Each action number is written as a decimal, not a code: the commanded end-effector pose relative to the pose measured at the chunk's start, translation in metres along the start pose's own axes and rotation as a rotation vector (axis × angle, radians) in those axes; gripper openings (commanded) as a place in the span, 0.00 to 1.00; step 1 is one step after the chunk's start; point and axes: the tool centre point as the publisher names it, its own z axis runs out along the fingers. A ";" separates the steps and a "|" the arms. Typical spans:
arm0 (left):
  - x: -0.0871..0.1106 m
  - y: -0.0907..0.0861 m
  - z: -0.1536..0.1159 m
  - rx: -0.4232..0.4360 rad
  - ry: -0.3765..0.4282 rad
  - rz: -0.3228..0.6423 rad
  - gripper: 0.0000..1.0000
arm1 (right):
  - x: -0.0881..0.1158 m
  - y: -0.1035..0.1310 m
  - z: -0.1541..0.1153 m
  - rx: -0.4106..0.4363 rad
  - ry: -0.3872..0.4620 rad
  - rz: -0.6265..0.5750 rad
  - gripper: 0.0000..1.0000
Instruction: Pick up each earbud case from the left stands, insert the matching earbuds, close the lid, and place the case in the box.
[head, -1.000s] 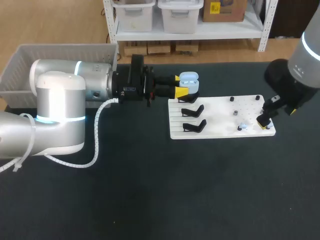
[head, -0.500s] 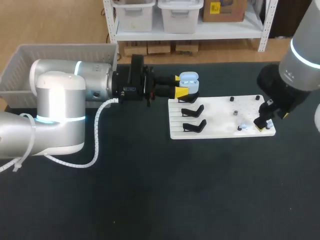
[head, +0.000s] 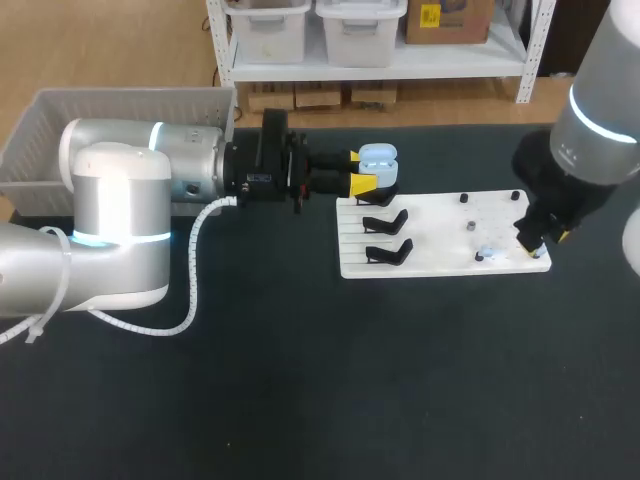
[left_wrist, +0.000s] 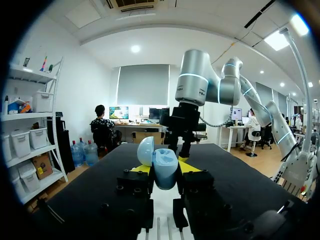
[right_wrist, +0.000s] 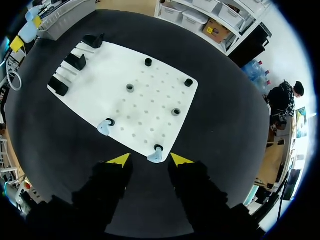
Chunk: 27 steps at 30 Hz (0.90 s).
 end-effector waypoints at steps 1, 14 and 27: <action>0.001 -0.002 0.000 -0.007 -0.003 0.003 0.00 | 0.002 0.001 0.001 0.010 -0.002 0.006 0.45; 0.001 -0.002 0.000 -0.007 -0.003 0.003 0.00 | 0.003 -0.003 0.010 0.032 0.018 0.029 0.43; 0.001 -0.002 0.000 -0.007 -0.003 0.003 0.00 | -0.001 -0.003 0.018 0.069 0.032 0.008 0.44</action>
